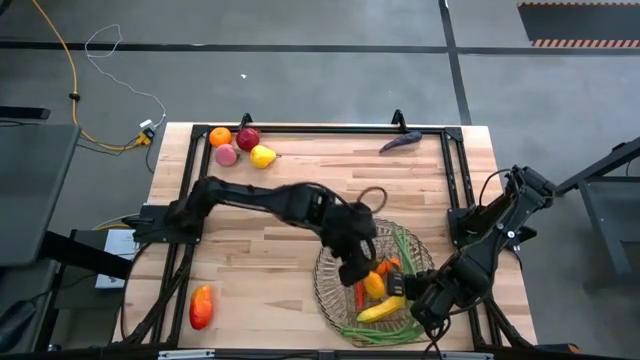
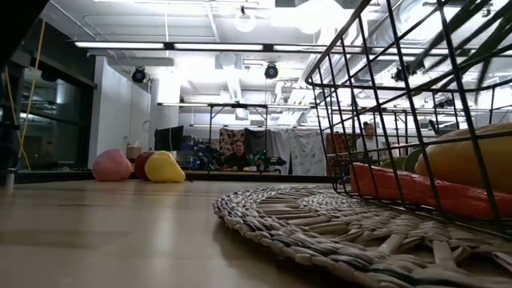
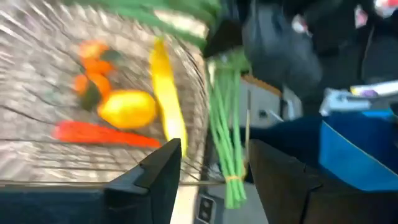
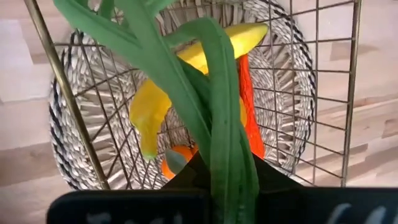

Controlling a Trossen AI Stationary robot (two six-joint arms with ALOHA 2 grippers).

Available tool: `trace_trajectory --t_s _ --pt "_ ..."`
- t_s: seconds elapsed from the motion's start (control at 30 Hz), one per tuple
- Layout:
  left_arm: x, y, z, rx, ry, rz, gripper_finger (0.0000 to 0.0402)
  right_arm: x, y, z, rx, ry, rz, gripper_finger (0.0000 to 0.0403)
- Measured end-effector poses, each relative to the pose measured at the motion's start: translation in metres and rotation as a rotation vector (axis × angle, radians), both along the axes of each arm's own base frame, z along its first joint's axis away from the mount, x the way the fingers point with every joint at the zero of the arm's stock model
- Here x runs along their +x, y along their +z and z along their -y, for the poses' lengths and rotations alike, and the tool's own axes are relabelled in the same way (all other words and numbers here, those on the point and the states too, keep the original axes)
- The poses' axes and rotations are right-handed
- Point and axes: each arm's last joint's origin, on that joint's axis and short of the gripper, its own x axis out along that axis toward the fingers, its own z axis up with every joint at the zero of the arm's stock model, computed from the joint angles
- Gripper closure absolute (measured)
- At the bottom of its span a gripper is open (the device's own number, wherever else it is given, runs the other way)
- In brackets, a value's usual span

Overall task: Build produce basket
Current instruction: Put the beans into the wire basket, then put the mango into the wire basket

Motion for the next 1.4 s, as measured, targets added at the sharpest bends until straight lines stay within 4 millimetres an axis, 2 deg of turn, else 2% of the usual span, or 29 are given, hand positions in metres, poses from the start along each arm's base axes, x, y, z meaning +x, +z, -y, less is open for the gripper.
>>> trace_trajectory --t_s 0.13,0.27,0.4,0.57,0.73,0.9,1.23,1.4 --pt "-0.022 0.033 -0.005 0.115 0.080 0.082 0.0226 0.003 -0.004 -0.003 0.004 0.003 -0.011 0.0392" --pt "-0.045 0.067 0.000 0.260 0.191 0.204 0.0226 0.013 -0.017 -0.005 0.012 -0.015 -0.081 0.0392" --pt "-0.069 0.097 0.015 0.372 0.255 0.325 0.0226 0.022 -0.028 -0.003 -0.025 -0.014 -0.113 0.0392" --pt "-0.099 0.125 0.046 0.452 0.284 0.454 0.0226 0.032 -0.035 0.004 -0.009 -0.080 -0.173 0.0392" --pt "-0.118 0.138 0.075 0.489 0.305 0.537 0.0226 0.036 -0.036 0.008 0.022 -0.141 -0.195 0.0390" --pt "-0.124 0.138 0.088 0.519 0.299 0.541 0.0226 0.036 -0.036 0.008 0.041 -0.205 -0.198 0.0366" --pt "-0.126 0.142 0.080 0.533 0.316 0.541 0.0226 0.028 -0.034 0.007 0.051 -0.302 -0.250 0.0224" --pt "-0.131 0.149 0.070 0.538 0.306 0.555 0.0226 0.021 -0.022 0.012 0.109 -0.361 -0.264 0.0186"
